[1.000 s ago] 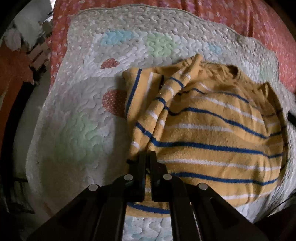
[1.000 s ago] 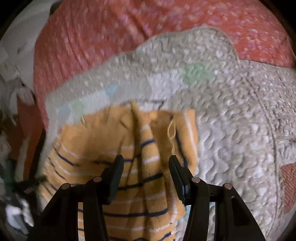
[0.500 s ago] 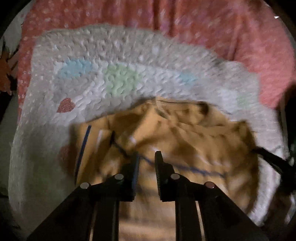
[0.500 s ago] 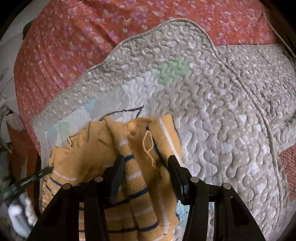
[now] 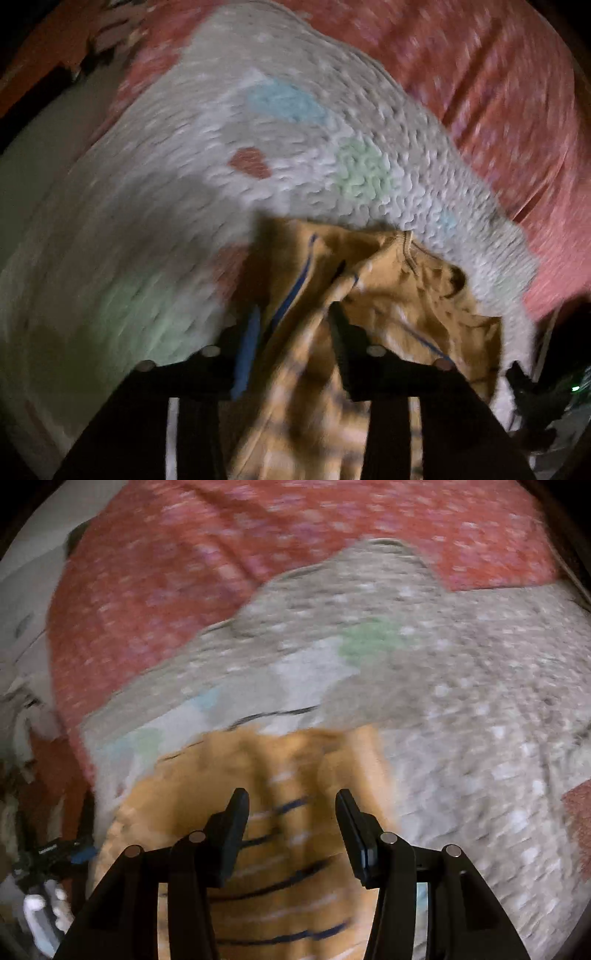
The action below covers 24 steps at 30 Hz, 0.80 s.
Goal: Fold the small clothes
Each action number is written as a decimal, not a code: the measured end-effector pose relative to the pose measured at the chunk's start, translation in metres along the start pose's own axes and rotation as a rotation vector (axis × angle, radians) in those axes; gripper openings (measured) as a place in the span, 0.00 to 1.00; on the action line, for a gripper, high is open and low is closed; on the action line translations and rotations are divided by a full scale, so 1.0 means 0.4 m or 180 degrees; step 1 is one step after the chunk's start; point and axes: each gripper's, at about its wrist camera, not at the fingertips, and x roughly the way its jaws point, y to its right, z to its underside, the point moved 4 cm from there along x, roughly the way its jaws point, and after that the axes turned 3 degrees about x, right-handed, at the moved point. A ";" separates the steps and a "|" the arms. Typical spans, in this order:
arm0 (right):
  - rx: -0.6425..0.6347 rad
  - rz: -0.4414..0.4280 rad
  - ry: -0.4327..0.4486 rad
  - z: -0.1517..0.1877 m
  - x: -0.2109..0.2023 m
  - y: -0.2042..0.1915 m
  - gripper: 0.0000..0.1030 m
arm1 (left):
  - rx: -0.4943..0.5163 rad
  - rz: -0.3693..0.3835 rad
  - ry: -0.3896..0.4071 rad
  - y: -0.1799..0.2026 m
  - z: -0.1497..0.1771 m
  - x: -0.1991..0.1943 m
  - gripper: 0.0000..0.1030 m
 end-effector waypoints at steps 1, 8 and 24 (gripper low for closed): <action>0.0016 -0.0252 -0.0138 0.010 0.007 -0.041 0.52 | -0.0056 0.0030 0.0009 -0.016 0.018 -0.018 0.43; -0.0196 -0.1121 -0.1337 0.109 0.174 -0.387 0.53 | -0.0124 0.0307 -0.0281 -0.069 0.134 -0.009 0.61; -0.1921 0.0740 -0.2273 0.303 0.589 -0.831 0.73 | -0.0109 0.0920 -0.0577 -0.071 0.187 0.009 0.32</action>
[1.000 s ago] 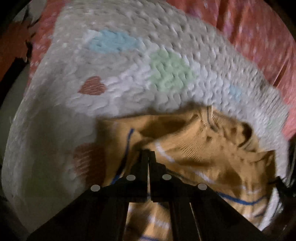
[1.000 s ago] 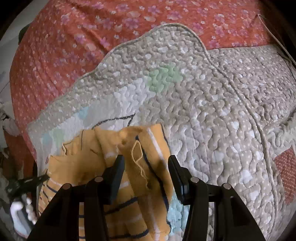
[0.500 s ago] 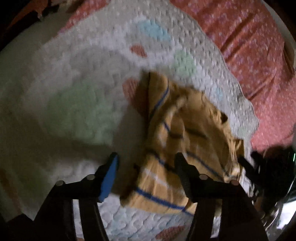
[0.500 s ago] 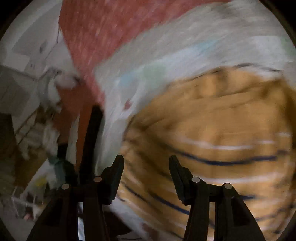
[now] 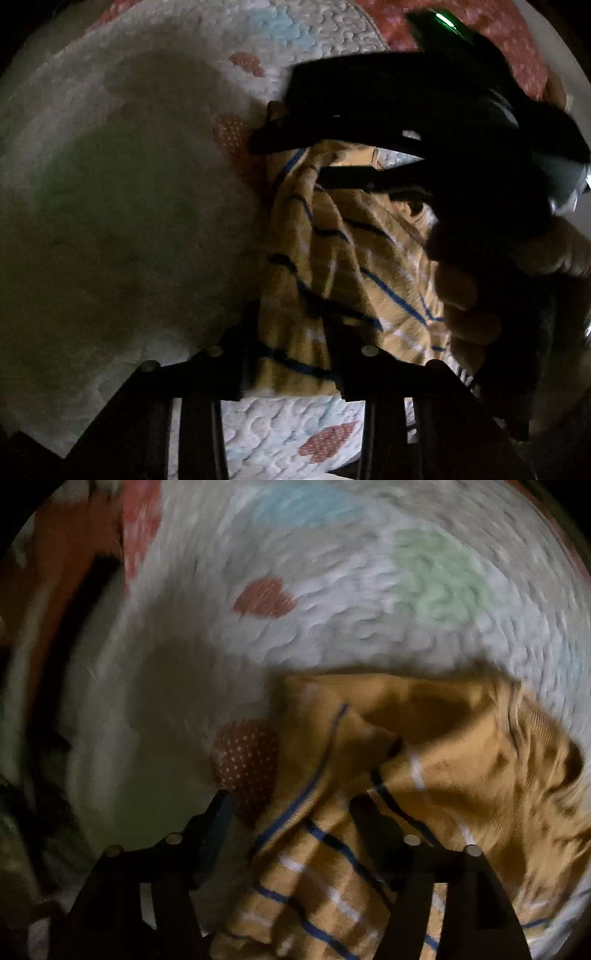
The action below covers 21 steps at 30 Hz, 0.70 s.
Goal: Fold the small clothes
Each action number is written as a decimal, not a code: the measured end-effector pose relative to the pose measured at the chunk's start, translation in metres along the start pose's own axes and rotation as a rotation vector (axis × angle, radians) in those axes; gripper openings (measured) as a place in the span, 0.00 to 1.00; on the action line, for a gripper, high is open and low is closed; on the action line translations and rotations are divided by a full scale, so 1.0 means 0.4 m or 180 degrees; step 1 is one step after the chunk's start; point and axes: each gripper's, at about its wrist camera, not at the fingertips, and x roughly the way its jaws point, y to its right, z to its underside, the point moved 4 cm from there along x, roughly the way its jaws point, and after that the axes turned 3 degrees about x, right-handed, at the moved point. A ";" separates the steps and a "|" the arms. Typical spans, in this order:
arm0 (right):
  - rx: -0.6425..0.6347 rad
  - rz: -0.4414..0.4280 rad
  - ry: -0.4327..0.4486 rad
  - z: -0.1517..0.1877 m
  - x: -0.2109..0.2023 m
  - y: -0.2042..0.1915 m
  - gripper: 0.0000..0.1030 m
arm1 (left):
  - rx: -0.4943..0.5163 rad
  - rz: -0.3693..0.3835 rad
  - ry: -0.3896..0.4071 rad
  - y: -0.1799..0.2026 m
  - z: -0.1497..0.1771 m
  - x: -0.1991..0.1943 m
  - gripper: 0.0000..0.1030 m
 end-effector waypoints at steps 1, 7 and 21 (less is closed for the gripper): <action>-0.0108 0.0139 -0.0053 0.003 0.012 -0.015 0.73 | 0.0012 -0.0003 -0.0003 0.003 0.000 0.001 0.32; -0.0389 0.0600 0.0197 0.028 -0.026 -0.044 0.13 | 0.0021 0.0084 0.0090 0.035 0.009 -0.024 0.09; 0.0542 -0.0215 0.1351 0.297 -0.390 0.421 0.11 | 0.0937 0.0341 0.0055 0.454 0.147 0.033 0.08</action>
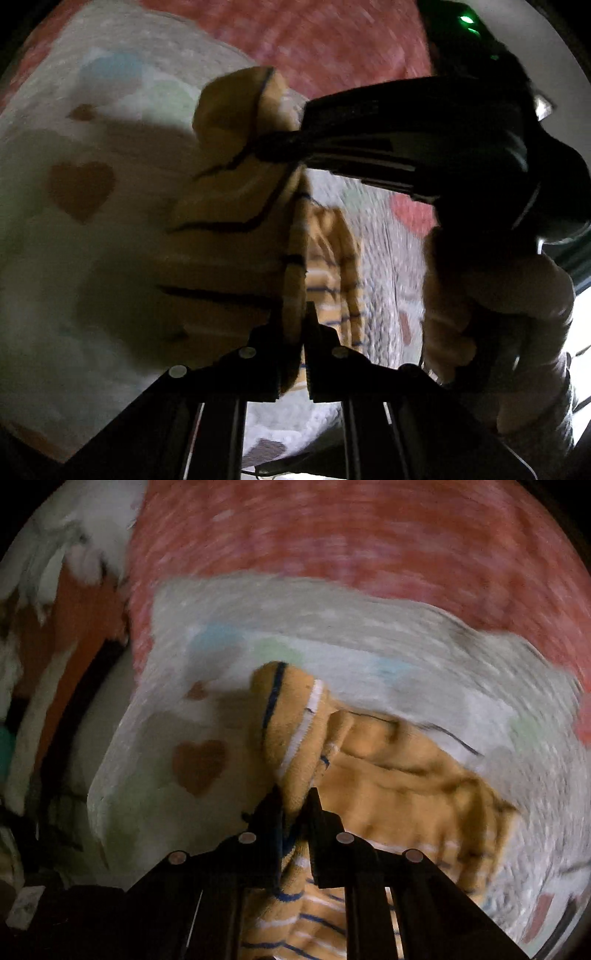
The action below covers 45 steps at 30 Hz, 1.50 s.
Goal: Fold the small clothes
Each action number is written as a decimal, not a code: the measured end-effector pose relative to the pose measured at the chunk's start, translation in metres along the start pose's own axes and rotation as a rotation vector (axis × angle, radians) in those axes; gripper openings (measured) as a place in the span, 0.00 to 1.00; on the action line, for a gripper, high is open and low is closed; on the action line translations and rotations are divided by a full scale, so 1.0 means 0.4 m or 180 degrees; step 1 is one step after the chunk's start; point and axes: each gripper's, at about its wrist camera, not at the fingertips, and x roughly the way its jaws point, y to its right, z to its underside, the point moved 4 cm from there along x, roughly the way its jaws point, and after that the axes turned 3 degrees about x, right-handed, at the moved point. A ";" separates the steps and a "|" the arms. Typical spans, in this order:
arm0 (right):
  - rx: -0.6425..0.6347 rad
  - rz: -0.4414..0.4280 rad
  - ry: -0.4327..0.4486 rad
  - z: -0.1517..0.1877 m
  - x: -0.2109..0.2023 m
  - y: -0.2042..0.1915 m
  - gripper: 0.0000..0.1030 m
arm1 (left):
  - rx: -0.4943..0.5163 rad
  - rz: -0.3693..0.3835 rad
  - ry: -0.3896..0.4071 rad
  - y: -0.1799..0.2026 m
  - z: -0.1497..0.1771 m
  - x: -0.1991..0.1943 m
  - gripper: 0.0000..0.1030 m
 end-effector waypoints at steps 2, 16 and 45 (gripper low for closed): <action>0.0261 -0.0002 0.0085 0.039 -0.026 0.127 0.11 | 0.0107 -0.0024 -0.0127 0.067 0.009 0.066 0.08; 0.1478 -0.0387 0.0259 0.269 0.036 0.559 0.14 | 0.0754 -0.0230 -0.0878 0.315 0.133 0.326 0.10; 0.1911 -0.1133 0.0416 0.270 0.111 0.570 0.37 | -0.0032 -0.0035 -0.0754 -0.014 -0.119 0.338 0.72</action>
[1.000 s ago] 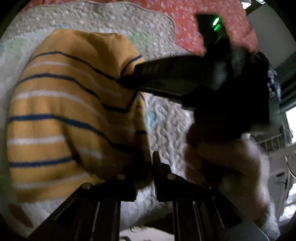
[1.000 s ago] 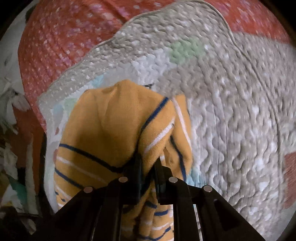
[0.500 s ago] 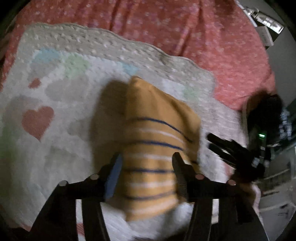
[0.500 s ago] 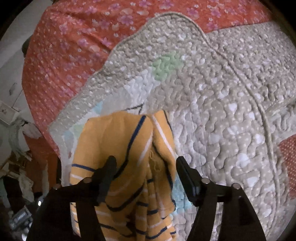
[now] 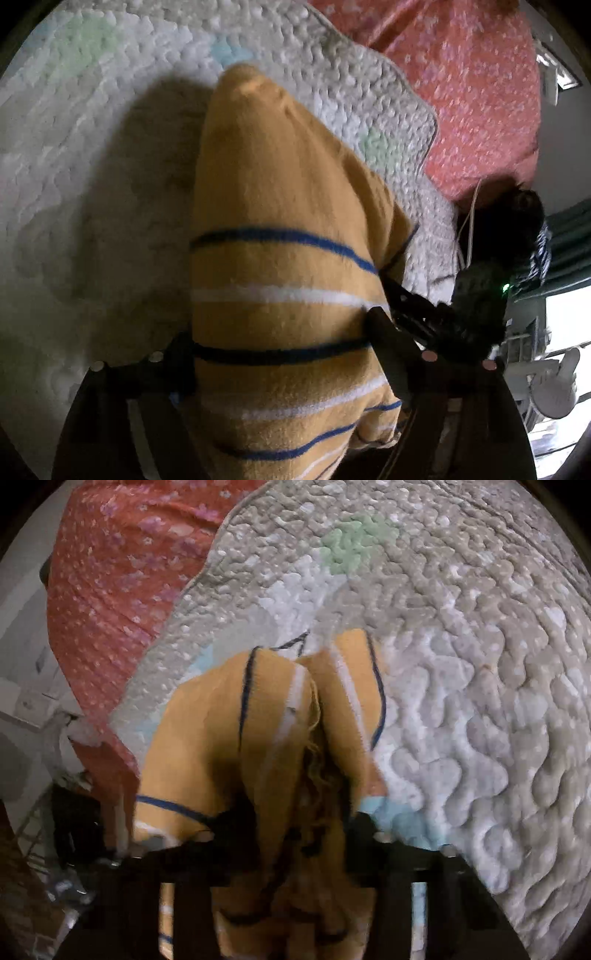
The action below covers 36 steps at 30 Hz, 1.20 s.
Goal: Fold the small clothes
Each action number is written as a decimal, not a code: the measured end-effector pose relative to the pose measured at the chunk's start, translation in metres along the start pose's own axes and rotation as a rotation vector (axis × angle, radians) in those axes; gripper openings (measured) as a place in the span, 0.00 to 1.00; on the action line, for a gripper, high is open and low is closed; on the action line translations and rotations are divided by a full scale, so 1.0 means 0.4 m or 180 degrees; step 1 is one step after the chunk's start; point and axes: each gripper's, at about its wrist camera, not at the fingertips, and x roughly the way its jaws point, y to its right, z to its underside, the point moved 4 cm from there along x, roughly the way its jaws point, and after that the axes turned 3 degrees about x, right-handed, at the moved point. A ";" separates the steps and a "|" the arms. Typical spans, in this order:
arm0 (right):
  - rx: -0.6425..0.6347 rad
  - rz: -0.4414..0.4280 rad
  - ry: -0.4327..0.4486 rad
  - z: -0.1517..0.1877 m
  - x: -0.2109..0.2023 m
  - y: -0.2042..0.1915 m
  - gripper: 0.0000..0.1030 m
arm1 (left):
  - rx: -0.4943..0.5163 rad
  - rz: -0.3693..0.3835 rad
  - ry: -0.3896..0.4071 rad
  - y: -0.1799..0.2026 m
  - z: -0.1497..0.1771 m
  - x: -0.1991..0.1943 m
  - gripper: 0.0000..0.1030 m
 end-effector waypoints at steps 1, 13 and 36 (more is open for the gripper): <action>-0.0039 -0.0008 0.0020 0.000 -0.006 -0.018 0.35 | -0.0033 0.0020 0.0027 0.000 0.002 -0.012 0.62; -0.0393 0.0341 0.0397 -0.018 0.018 -0.177 0.45 | -0.0091 -0.0863 0.0332 -0.064 -0.076 -0.201 0.56; -0.1215 0.1161 -0.0225 0.153 0.009 -0.168 0.01 | 0.0003 -0.1301 0.0723 -0.086 0.171 -0.306 0.56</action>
